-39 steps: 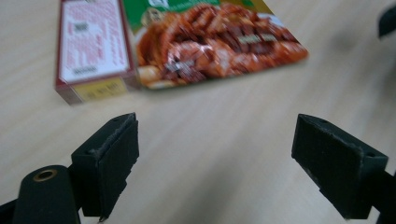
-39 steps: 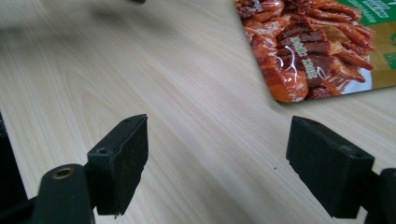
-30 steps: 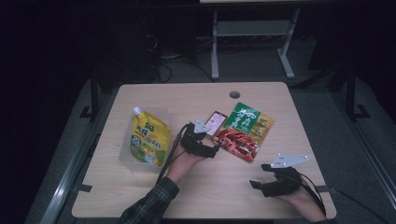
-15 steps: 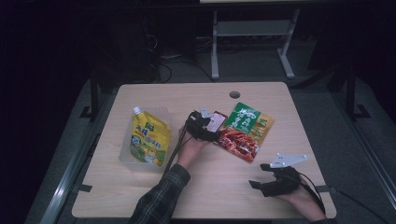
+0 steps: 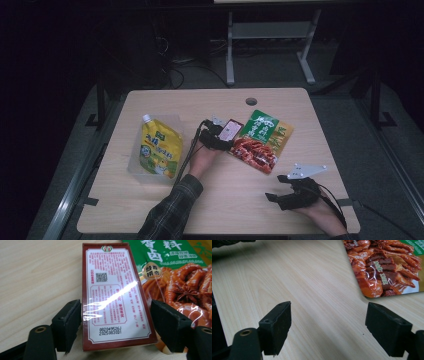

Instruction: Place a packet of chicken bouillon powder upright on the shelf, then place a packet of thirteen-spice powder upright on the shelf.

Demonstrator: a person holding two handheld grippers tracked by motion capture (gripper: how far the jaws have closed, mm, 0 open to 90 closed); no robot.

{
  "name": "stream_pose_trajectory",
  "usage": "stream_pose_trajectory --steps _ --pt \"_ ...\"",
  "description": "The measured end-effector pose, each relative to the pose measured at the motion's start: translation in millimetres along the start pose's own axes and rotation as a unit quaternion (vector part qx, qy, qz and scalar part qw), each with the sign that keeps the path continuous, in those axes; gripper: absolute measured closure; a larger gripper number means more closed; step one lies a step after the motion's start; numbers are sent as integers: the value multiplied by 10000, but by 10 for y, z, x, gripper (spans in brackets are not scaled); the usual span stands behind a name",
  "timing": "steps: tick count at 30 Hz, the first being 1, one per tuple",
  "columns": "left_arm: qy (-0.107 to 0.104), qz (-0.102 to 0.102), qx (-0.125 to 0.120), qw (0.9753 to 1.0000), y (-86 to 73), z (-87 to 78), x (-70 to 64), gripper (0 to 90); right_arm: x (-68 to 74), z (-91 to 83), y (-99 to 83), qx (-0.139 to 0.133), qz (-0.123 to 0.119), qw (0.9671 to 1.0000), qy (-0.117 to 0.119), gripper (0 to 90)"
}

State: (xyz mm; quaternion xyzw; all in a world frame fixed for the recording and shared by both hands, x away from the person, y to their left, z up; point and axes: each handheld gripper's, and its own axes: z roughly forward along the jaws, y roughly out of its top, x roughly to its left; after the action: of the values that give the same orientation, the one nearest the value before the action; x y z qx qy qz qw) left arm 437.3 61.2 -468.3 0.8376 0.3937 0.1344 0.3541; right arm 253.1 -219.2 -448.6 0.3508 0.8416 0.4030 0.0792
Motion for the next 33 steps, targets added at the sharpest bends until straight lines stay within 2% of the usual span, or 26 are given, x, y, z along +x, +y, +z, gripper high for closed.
stream_pose_trajectory --steps 4,10,13,16,22,23,31,33 --pt "-28 -18 23 10000 -17 22 1 273 -6 -23 -9 -25 32 10000 -23 205" --pt "89 -46 17 9999 -11 -2 17 311 2 -48 -28 -66 36 10000 -22 206" --pt "94 -88 -46 9999 -11 -45 23 318 1 -50 -28 -72 17 10000 -19 206" --pt "96 -195 -252 9994 -10 -119 0 320 2 -52 -21 -79 44 10000 -12 206" --pt "7 8 -338 9994 -21 -327 -137 320 -11 -51 -10 -90 11 9999 -53 206" --pt "-47 48 -358 9993 -34 -395 -194 320 -13 -54 -8 -99 10 9999 -55 206" --pt "-301 300 -366 9984 -109 -646 -377 320 -18 -64 -20 -64 75 9999 -76 206" --pt "-441 261 -377 9980 -138 -708 -414 320 -17 -68 -19 -75 63 9999 -84 206"
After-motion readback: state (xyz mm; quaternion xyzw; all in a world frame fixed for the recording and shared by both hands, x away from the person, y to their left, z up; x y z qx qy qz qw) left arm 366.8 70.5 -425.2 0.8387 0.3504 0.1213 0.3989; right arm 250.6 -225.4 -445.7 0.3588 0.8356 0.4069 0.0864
